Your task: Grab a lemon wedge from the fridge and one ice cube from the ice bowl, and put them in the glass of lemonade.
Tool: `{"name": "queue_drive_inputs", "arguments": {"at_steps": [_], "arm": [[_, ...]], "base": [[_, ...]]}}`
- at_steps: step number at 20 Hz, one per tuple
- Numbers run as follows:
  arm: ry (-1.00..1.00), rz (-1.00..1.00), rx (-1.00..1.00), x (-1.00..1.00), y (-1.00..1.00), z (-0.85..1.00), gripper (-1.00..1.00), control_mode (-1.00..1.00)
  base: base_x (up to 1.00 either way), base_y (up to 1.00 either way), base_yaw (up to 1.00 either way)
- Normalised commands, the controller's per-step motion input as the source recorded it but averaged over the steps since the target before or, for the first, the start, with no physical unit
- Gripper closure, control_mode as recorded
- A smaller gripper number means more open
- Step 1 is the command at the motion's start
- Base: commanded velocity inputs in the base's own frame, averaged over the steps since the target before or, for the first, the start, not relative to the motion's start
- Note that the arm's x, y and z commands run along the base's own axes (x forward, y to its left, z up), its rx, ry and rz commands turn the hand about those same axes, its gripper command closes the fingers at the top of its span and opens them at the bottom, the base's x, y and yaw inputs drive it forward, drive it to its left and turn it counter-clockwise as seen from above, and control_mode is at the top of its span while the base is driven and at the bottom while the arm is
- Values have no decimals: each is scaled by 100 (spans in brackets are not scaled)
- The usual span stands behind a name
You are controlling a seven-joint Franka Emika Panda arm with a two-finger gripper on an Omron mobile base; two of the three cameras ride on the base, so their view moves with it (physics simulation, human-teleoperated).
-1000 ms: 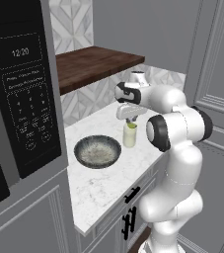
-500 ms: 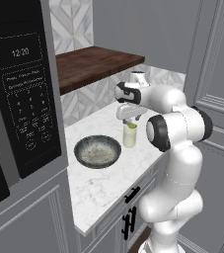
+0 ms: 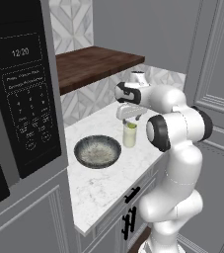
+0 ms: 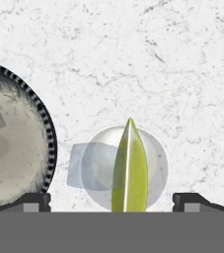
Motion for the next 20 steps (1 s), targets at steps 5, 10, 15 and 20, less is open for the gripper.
{"name": "queue_drive_inputs", "arguments": {"at_steps": [5, 10, 15, 20], "arm": [[0, 0, 0, -4, 0, 3, -100, -100], [-6, 0, 6, -16, 0, 19, -100, -100], [-10, 0, 12, -7, -13, 28, -100, -100], [-13, 0, 12, -9, -12, 26, -100, -100]], "base": [[0, 0, 0], [0, 0, 0], [0, 0, 0], [0, 0, 0]]}}
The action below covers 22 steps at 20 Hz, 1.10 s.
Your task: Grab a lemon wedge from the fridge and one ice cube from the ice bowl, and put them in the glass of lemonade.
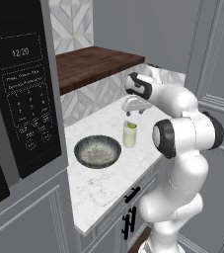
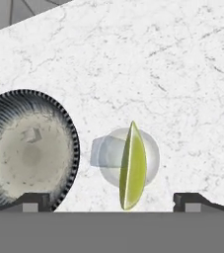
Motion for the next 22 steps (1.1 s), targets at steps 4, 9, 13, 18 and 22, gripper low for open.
{"name": "queue_drive_inputs", "arguments": {"at_steps": [4, 9, 13, 18, 22], "arm": [[-11, 0, 13, -58, -7, 21, -100, -100], [-13, 0, 10, -100, -1, 3, -100, -100], [-15, 0, 13, -82, 0, 28, -100, -100], [-21, 0, 11, -58, 0, 36, -100, -100], [-19, 0, 9, -63, 0, 37, -100, -100]], "base": [[0, 0, 0], [0, 0, 0], [0, 0, 0], [0, 0, 0], [0, 0, 0]]}}
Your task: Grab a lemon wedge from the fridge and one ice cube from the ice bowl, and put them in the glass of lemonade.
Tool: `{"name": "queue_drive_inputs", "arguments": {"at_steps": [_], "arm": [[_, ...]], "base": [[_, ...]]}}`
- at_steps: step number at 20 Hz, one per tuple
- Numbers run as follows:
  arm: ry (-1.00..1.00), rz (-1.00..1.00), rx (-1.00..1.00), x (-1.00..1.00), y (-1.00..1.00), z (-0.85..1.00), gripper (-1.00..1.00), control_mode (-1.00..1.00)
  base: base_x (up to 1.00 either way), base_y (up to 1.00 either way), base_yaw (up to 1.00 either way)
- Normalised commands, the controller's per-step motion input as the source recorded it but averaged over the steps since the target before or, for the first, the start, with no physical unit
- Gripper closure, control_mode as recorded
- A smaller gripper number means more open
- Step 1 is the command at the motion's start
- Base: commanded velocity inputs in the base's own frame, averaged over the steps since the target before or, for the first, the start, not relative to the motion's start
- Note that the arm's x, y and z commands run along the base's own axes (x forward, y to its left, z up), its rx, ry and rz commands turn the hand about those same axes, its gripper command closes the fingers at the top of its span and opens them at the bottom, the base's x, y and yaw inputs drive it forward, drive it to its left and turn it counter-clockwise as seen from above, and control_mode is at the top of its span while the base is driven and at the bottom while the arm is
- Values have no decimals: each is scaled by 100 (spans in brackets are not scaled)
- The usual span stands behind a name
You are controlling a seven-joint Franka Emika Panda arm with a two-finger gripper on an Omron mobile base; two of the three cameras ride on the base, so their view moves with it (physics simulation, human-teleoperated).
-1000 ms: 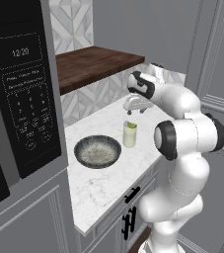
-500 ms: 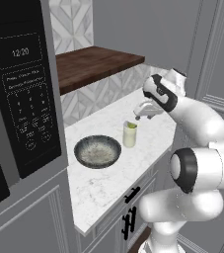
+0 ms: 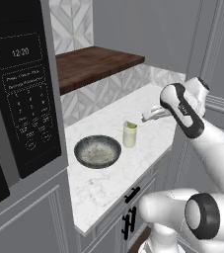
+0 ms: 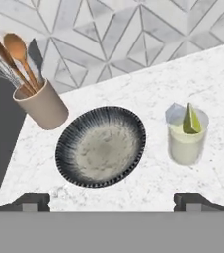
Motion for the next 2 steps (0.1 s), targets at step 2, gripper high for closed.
{"name": "queue_drive_inputs", "arguments": {"at_steps": [2], "arm": [[-14, 0, 3, -59, 14, 29, -100, -100]], "base": [[0, 0, 0]]}}
